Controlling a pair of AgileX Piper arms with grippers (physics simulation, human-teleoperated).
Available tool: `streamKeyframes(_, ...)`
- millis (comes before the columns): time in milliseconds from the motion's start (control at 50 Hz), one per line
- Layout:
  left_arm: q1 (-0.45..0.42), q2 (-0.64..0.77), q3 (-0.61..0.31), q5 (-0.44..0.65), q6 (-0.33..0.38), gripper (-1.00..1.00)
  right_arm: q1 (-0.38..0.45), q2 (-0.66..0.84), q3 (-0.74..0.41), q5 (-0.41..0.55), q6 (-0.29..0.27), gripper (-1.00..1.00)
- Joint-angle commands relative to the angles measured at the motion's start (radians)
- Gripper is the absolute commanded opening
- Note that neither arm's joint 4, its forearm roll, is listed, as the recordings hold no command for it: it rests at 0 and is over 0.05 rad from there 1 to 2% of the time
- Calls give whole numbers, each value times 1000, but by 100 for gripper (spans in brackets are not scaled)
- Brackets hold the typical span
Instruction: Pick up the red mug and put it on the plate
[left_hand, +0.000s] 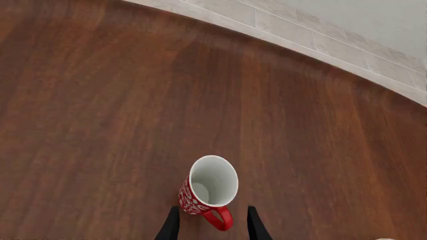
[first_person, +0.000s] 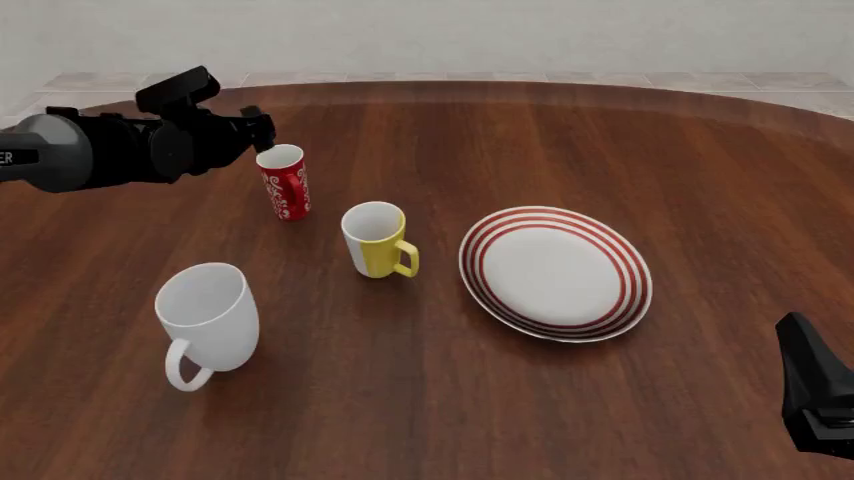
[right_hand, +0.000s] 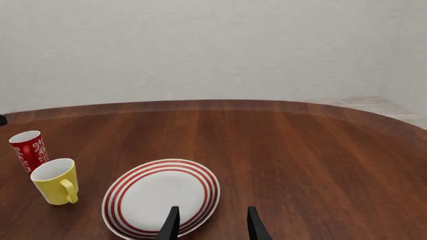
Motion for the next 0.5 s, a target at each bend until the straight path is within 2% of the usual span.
streamKeyframes(20,-10,16,8,-11,-10,100,1,0,0,0,0,100)
streamKeyframes(500,-23,55,-4,-26,-16,100,-2,3,0,-2,4,100)
